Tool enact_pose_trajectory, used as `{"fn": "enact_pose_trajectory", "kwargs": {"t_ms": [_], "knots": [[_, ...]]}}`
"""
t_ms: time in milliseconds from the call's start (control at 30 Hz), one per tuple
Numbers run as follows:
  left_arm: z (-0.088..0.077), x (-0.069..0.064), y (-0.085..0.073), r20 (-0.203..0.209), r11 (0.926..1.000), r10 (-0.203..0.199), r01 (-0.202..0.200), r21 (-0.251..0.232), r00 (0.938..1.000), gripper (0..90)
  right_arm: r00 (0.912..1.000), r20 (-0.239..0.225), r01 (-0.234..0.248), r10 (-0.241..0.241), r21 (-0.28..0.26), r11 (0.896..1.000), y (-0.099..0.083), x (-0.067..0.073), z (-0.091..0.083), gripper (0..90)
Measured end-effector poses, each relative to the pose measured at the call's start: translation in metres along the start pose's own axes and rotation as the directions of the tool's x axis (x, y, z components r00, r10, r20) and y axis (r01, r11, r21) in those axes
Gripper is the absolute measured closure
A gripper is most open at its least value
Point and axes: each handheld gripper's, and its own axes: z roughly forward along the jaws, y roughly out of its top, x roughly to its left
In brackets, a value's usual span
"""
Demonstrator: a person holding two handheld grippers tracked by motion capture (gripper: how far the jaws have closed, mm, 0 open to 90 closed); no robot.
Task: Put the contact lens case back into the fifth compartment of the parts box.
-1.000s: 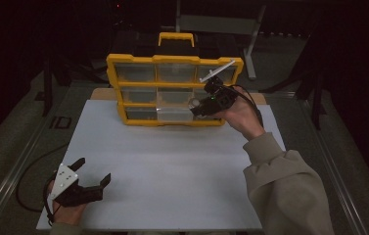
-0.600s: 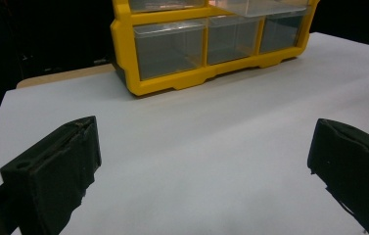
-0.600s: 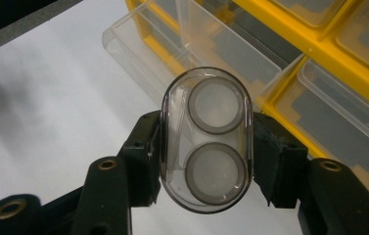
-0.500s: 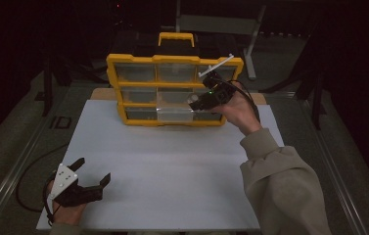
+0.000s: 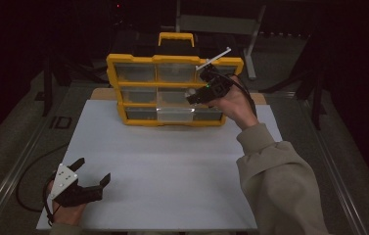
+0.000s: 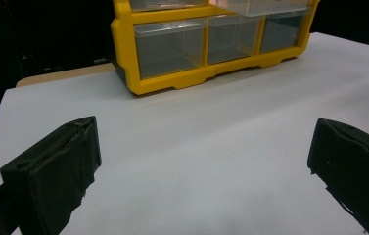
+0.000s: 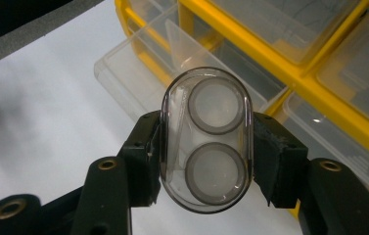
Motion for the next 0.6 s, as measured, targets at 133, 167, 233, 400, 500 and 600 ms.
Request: {"fn": "enact_pose_trajectory", "kwargs": {"t_ms": [133,167,233,400,500,600], "knots": [[0.000,0.000,0.000,0.000,1.0000,0.001,-0.001,0.001,1.0000,0.1,1.0000,0.001,0.003,-0.003,-0.008,1.000,0.004,0.000,0.002,49.2],[0.000,0.000,0.000,0.000,1.0000,0.001,-0.001,0.000,1.0000,0.1,1.0000,0.002,0.001,-0.001,-0.005,1.000,0.006,0.000,0.002,49.1],[0.000,0.000,0.000,0.000,1.0000,0.001,-0.001,0.001,1.0000,0.1,1.0000,0.005,0.004,-0.004,-0.002,1.000,0.009,0.001,0.004,49.2],[0.000,0.000,0.000,0.001,1.0000,-0.001,0.001,0.002,1.0000,0.1,0.9999,0.005,0.009,-0.009,-0.005,1.000,0.015,0.002,0.008,49.2],[0.000,0.000,0.000,0.000,1.0000,0.001,-0.001,0.003,1.0000,0.1,0.9999,0.007,0.012,-0.012,-0.009,1.000,0.018,0.004,0.011,49.2],[0.000,0.000,0.000,0.001,1.0000,0.000,0.000,0.003,1.0000,0.1,0.9998,0.010,0.016,-0.016,-0.008,1.000,0.020,0.006,0.014,49.1]]}}
